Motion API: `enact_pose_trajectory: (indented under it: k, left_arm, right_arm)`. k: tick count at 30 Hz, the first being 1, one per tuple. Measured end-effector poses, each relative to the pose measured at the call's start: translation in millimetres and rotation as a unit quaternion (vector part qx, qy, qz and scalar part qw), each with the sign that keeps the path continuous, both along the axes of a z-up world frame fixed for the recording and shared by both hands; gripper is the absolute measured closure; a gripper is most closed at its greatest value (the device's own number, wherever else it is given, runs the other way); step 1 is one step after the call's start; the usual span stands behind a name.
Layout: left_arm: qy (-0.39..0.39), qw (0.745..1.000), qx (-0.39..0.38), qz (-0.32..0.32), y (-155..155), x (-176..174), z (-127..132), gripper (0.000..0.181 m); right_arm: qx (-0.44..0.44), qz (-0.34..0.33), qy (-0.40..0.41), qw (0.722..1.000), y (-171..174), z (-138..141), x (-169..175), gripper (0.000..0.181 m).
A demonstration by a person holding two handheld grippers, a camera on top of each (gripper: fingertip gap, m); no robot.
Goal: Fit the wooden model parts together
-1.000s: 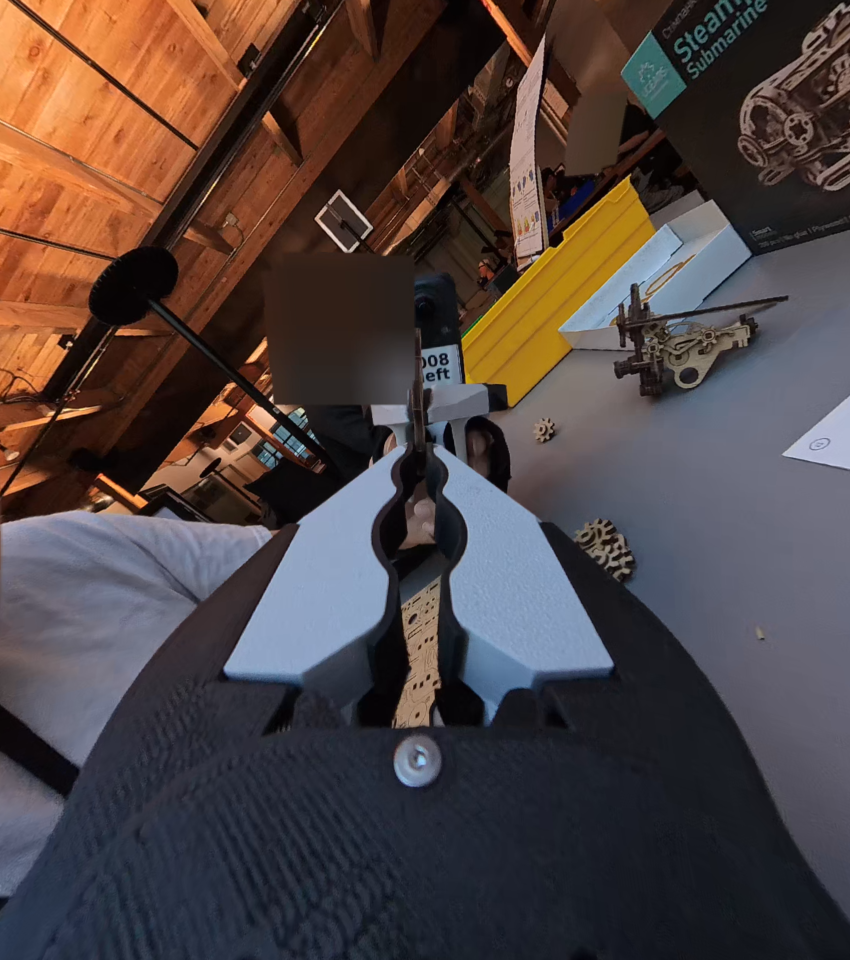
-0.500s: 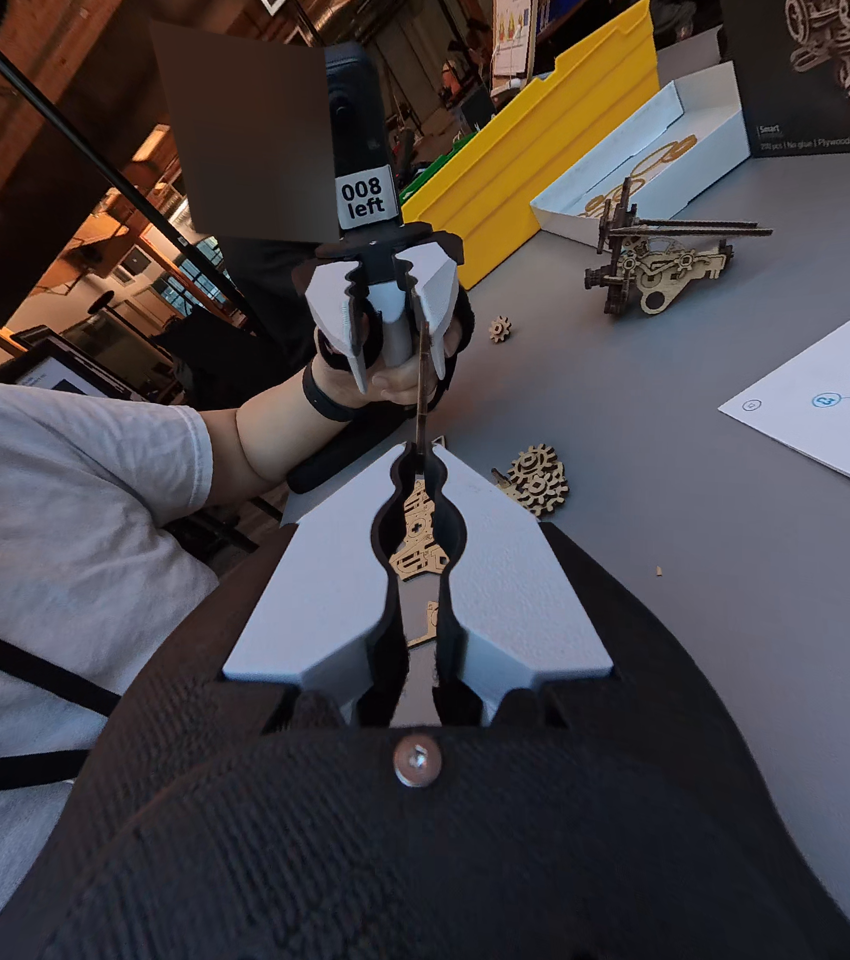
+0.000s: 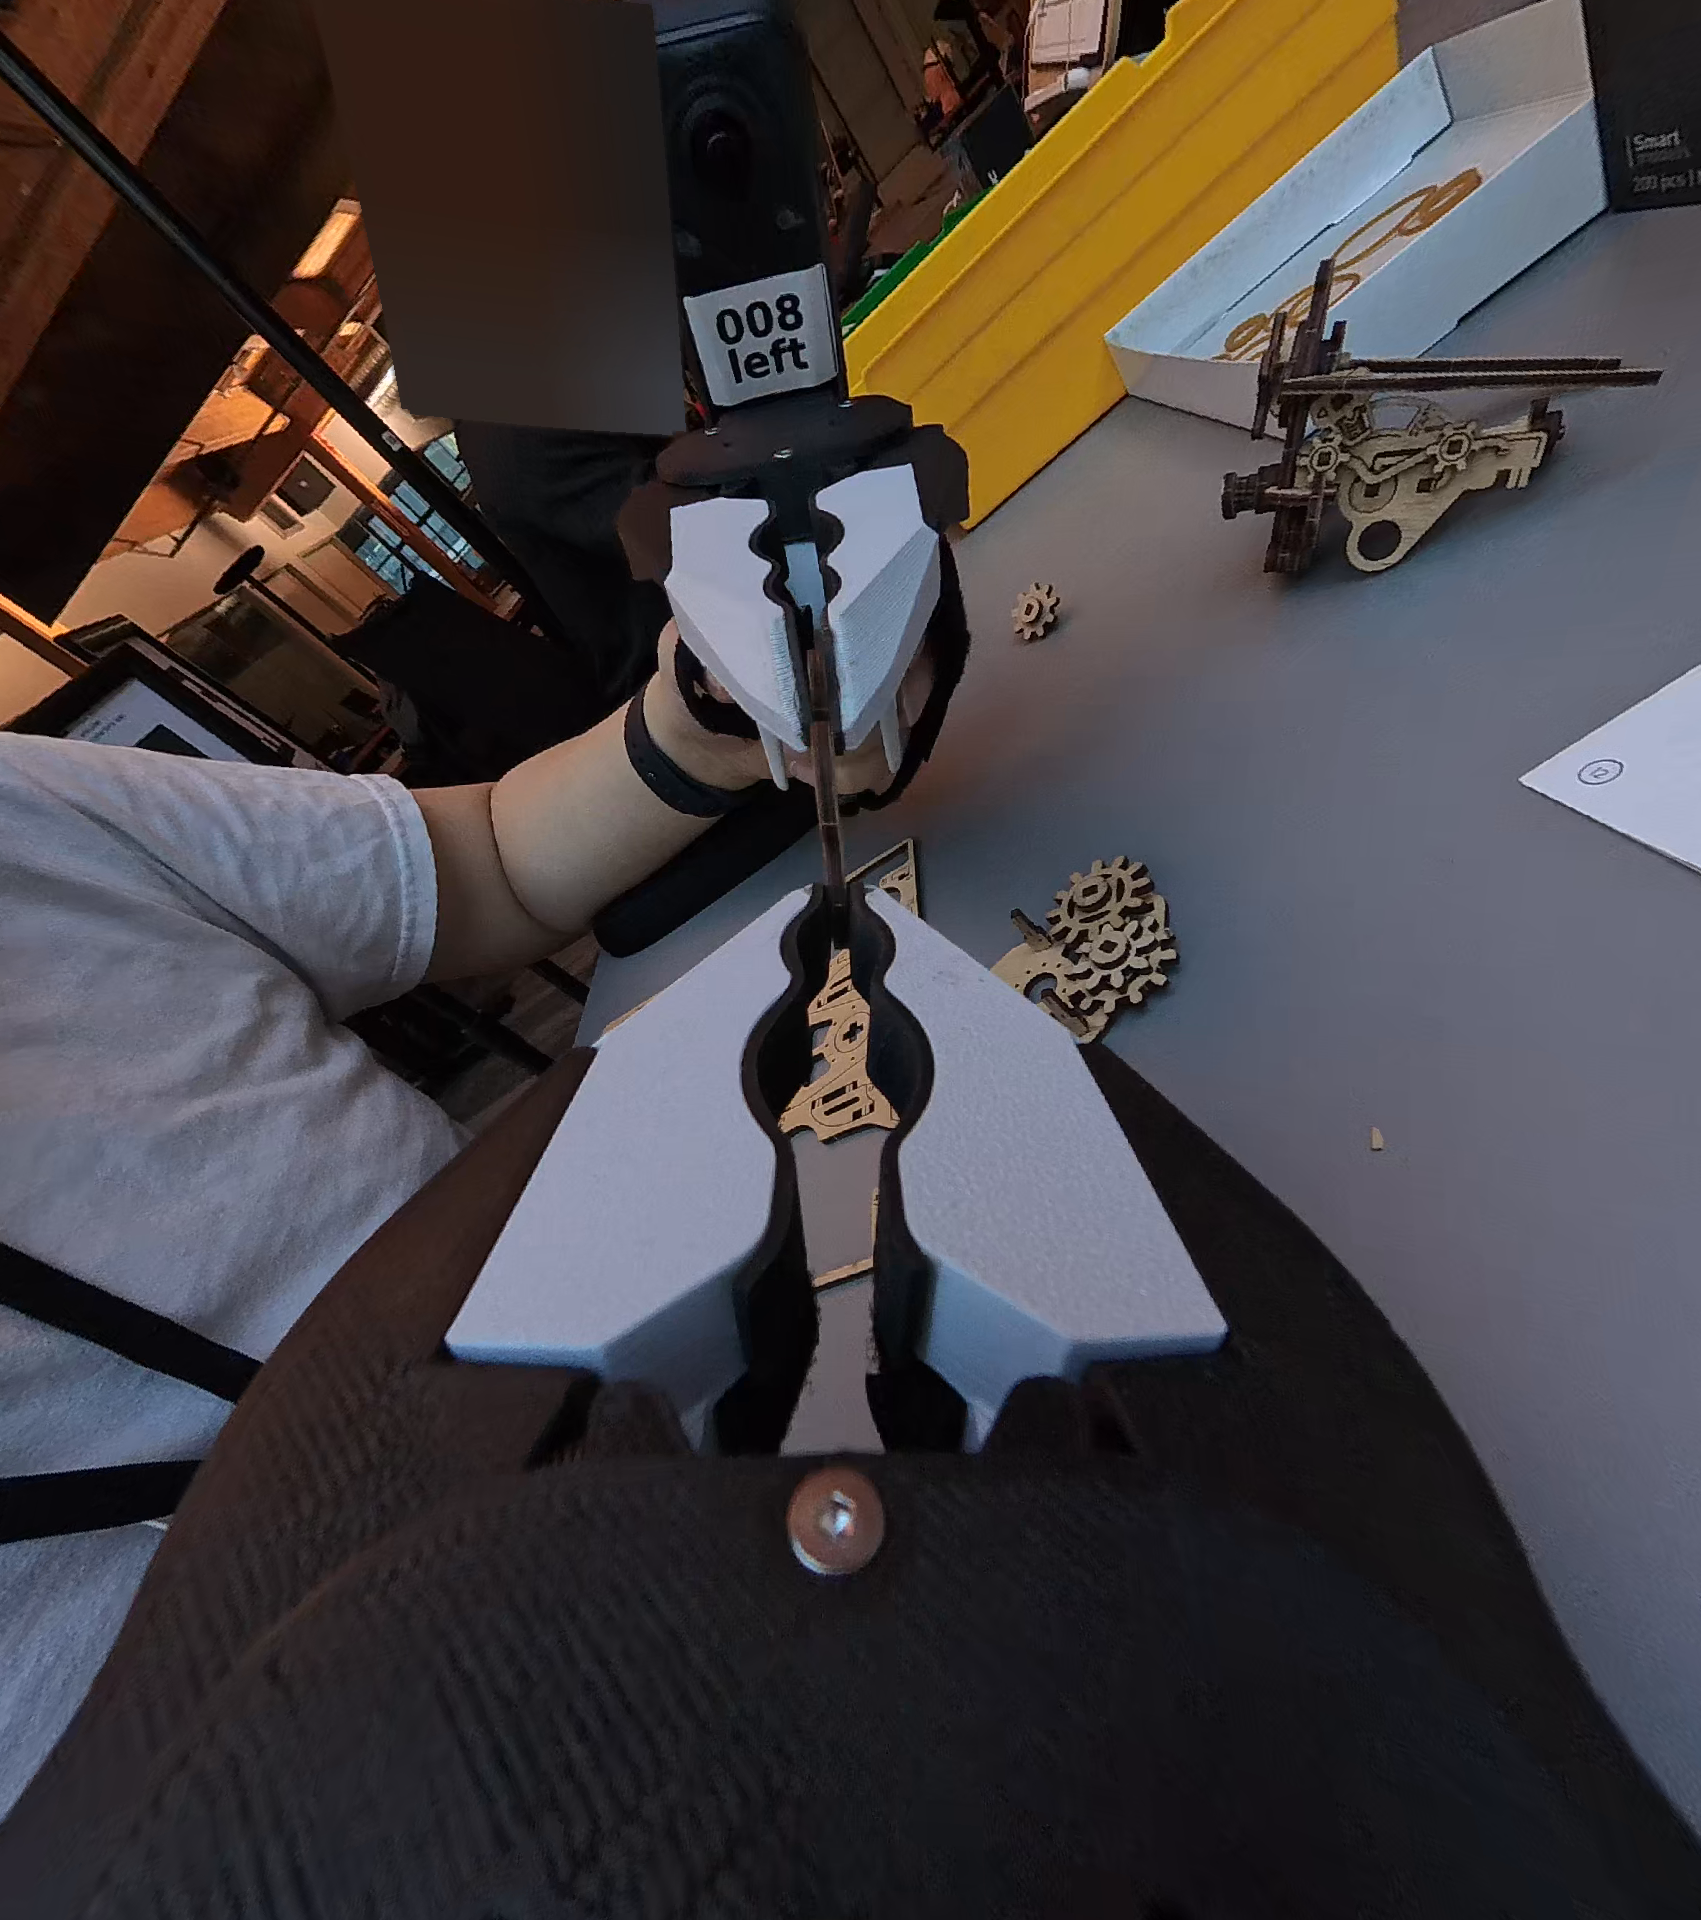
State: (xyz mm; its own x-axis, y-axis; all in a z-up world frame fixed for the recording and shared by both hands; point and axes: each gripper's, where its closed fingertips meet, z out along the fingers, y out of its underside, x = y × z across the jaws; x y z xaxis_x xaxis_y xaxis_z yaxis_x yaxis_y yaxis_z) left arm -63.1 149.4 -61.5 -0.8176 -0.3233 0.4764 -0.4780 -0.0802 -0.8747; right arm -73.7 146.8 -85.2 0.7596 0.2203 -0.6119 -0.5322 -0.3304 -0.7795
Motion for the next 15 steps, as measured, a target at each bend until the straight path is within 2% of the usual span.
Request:
enact_pose_trajectory:
  k: [15]
  left_arm:
    - [0.038, 0.999, -0.015, 0.005, 3.0, 5.4, -4.7, 0.181]
  right_arm:
    - [0.015, -0.009, 0.043, 0.999, -1.3, 2.2, 9.1, 0.181]
